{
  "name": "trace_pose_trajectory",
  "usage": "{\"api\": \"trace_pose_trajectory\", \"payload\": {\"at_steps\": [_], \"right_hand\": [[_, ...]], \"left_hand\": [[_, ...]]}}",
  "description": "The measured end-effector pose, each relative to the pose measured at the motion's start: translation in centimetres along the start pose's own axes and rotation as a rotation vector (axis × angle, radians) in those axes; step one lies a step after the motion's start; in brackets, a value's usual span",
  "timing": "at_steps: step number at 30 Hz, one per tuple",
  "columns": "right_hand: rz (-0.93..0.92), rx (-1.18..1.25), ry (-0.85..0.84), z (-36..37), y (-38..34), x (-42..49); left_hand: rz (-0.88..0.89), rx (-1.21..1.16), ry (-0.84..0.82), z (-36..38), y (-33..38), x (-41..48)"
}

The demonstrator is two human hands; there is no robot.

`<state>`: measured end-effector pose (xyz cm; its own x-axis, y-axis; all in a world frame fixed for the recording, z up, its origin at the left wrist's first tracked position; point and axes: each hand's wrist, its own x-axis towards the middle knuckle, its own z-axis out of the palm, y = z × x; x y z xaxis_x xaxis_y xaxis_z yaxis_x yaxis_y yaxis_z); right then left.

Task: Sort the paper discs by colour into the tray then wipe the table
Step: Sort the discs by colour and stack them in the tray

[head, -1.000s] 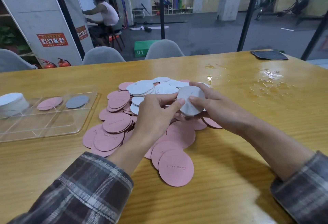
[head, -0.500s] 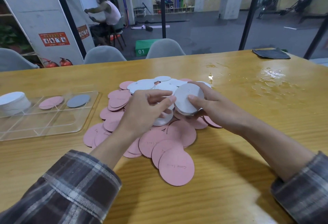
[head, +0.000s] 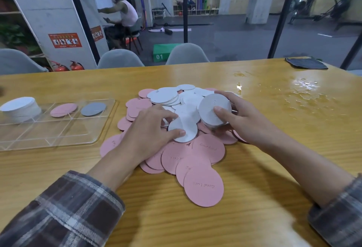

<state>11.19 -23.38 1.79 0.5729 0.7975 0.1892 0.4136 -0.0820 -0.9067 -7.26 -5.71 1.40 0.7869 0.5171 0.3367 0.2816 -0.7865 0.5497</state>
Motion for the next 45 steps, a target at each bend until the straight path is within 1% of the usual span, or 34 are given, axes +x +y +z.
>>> {"api": "trace_pose_trajectory", "payload": {"at_steps": [4,6,9,12,15,18,21,25,27,29,35,37,39,41,43,45], "right_hand": [[0.000,-0.009,-0.005,0.3,-0.3,-0.1],[0.002,0.000,-0.028,0.3,-0.4,-0.1],[0.024,0.050,-0.061,0.1,-0.2,0.0],[0.056,0.090,-0.058,0.2,-0.4,-0.1],[0.066,0.097,-0.037,0.2,-1.0,-0.3],[0.070,0.081,-0.038,0.2,-1.1,-0.5],[0.117,0.180,-0.078,0.6,-1.4,-0.7],[0.226,0.298,-0.097,1.3,-1.7,-0.9],[0.237,0.284,-0.095,1.5,-1.6,-0.9],[0.236,0.281,-0.127,1.6,-1.8,-1.1],[0.180,0.133,-0.197,1.5,-2.7,-1.9],[0.163,0.122,-0.214,1.4,-2.9,-2.0],[0.145,0.152,-0.188,1.2,-2.9,-1.9],[0.144,0.171,-0.127,0.7,-2.8,-1.7],[0.157,0.186,-0.091,0.4,-2.6,-1.4],[0.170,0.172,-0.061,0.1,-2.2,-1.1]], "left_hand": [[0.002,-0.098,0.047,-0.2,0.1,0.0],[-0.021,-0.212,0.065,-0.6,0.4,0.1],[-0.078,-0.439,0.015,-1.7,0.5,0.7],[-0.105,-0.636,-0.064,-1.9,0.8,0.7],[-0.110,-0.725,-0.107,-1.5,0.9,0.6],[-0.118,-0.808,-0.101,-1.4,0.9,0.8],[-0.101,-0.764,-0.061,-0.7,1.3,0.6],[-0.055,-0.706,0.041,0.5,2.2,0.4],[-0.024,-0.701,0.081,0.8,2.5,0.4],[-0.025,-0.706,0.102,1.1,2.8,0.3],[-0.044,-0.663,0.083,1.8,3.0,0.1],[-0.039,-0.642,0.101,1.6,2.9,0.2],[-0.021,-0.535,0.165,1.2,2.2,0.5],[0.008,-0.316,0.209,0.9,0.9,0.8],[0.015,-0.077,0.157,0.6,-0.3,0.8],[-0.002,0.045,0.079,0.6,-0.7,0.6]]}}
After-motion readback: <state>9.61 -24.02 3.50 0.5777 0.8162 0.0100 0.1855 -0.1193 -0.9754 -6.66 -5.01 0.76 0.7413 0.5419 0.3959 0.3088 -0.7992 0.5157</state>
